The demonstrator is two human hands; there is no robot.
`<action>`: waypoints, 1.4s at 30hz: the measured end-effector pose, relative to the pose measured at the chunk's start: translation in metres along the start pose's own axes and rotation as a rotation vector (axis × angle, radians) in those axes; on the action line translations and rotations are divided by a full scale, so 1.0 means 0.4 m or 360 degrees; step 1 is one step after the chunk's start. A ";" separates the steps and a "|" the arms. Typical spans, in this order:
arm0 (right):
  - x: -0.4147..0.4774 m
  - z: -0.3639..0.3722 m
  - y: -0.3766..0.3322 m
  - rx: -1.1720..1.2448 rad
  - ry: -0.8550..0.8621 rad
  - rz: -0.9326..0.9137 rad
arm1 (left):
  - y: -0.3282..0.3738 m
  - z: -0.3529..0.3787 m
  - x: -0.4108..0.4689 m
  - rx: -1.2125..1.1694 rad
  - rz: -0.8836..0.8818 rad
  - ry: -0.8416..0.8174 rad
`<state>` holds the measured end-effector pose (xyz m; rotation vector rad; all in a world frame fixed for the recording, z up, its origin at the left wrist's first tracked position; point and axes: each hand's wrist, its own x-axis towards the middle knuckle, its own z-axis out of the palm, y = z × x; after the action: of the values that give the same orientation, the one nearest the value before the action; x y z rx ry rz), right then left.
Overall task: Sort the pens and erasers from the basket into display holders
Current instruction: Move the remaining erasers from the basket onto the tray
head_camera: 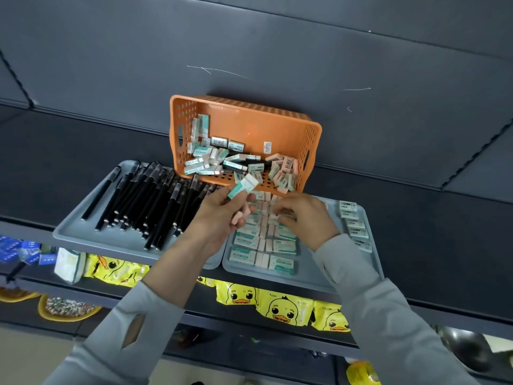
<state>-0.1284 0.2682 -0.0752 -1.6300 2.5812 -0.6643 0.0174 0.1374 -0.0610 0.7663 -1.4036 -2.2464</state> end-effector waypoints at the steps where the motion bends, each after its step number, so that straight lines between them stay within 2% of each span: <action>1: 0.003 0.008 -0.001 -0.0029 0.0040 -0.0007 | -0.001 0.003 -0.003 0.0067 0.0008 -0.0002; 3: 0.004 0.020 -0.001 0.0002 0.0170 -0.0002 | -0.002 0.006 -0.006 0.0224 0.0035 -0.0023; 5: 0.003 0.020 -0.014 0.0332 0.0311 0.0079 | 0.000 0.010 -0.006 0.0385 0.0050 -0.0069; 8: 0.015 0.001 -0.049 0.1189 0.0184 0.0262 | 0.001 0.017 -0.007 0.0698 0.0095 -0.0191; 11: 0.021 -0.012 -0.056 0.1407 0.0115 0.0252 | 0.003 0.016 0.002 0.0712 0.0180 -0.0063; 13: 0.014 -0.011 -0.043 0.1377 0.0103 0.0367 | 0.011 0.004 0.014 0.0550 0.0144 0.0129; 15: 0.001 0.001 -0.034 0.1138 -0.0003 0.0437 | 0.023 -0.011 0.022 0.0228 0.0023 0.0221; 17: -0.009 0.022 -0.038 0.0794 -0.0085 0.0374 | 0.031 -0.025 0.025 -0.0142 -0.0069 0.0200; 19: -0.010 0.038 -0.058 0.0549 -0.0027 0.0233 | 0.033 -0.032 0.019 -0.0331 -0.0111 0.0163; 24: 0.004 0.058 -0.081 0.0121 0.0174 0.0013 | 0.027 -0.026 -0.005 -0.0348 -0.0069 0.0095; 26: 0.006 0.061 -0.077 0.0013 0.0151 -0.0013 | 0.024 -0.022 -0.013 -0.0322 -0.0031 0.0077; 29: 0.003 0.053 -0.075 0.0071 0.0085 0.0032 | 0.015 -0.014 -0.017 -0.0297 0.0005 0.0017; 31: -0.007 0.037 -0.092 0.0383 0.0148 0.0184 | 0.007 -0.003 -0.015 -0.0259 0.0027 0.0014; 34: -0.026 0.002 -0.117 0.1663 0.0011 0.0577 | -0.003 0.021 -0.010 -0.0172 0.0043 -0.0012; 35: -0.033 -0.006 -0.117 0.1885 -0.0040 0.0593 | -0.007 0.030 -0.010 -0.0134 0.0038 -0.0034; 38: -0.054 -0.025 -0.085 0.1933 0.0102 0.0658 | -0.014 0.065 -0.007 -0.0101 0.0001 -0.0059; 40: -0.067 -0.045 -0.040 0.2074 0.0276 0.0828 | -0.014 0.084 0.001 -0.0198 -0.0073 -0.0022; 42: -0.088 -0.072 0.004 0.2220 0.0318 0.0932 | -0.007 0.093 0.010 -0.0318 -0.0175 -0.0006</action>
<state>-0.1207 0.3090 -0.0571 -0.3506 1.5843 -1.8959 -0.0091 0.1623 -0.0516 0.7890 -1.1414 -2.4274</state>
